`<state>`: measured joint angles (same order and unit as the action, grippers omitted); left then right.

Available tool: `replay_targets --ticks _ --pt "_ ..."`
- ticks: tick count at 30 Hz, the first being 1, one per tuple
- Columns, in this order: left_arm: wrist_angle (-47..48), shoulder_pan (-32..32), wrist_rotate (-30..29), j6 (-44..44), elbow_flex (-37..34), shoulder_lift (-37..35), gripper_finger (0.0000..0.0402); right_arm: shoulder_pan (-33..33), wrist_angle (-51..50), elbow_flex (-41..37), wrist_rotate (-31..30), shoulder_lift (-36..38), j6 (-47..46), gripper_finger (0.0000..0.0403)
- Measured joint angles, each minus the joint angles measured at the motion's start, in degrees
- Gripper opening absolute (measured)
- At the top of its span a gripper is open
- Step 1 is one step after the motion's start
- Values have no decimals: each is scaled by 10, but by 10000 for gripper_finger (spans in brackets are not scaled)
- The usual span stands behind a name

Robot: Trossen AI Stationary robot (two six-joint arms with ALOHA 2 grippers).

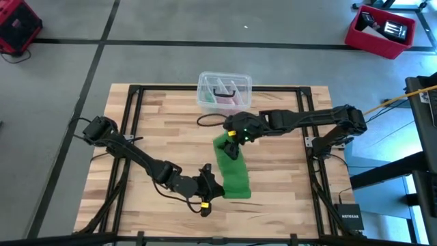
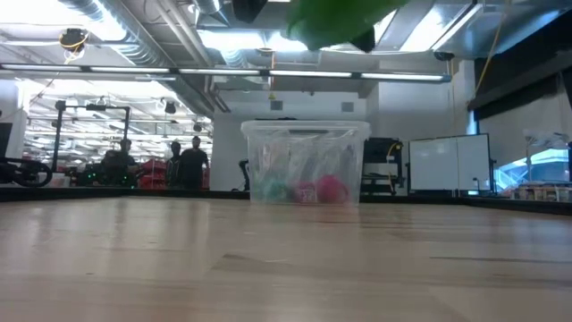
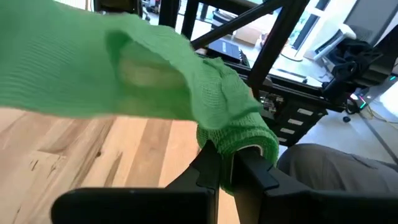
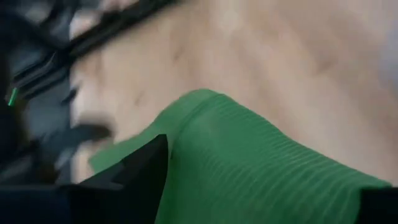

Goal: Roll bandage
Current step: Roll the green bandage

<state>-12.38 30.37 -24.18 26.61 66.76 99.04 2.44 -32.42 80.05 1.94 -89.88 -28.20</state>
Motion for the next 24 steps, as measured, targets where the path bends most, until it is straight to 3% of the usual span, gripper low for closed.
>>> replay_targets --ticks 3,5,13,19,24 --pt "4 0 2 0 0 0 17 -5 -32 0 132 -11 -6 260" --pt "3 -1 3 0 0 0 17 -7 -65 -1 164 -12 -14 260" --pt "23 -4 -2 0 1 0 17 -40 -96 0 124 3 -67 260" --pt "30 -5 -1 -1 1 0 17 -45 -98 0 218 4 -53 260" --pt "34 -7 -1 -3 1 0 17 -61 -122 0 171 7 -92 260"
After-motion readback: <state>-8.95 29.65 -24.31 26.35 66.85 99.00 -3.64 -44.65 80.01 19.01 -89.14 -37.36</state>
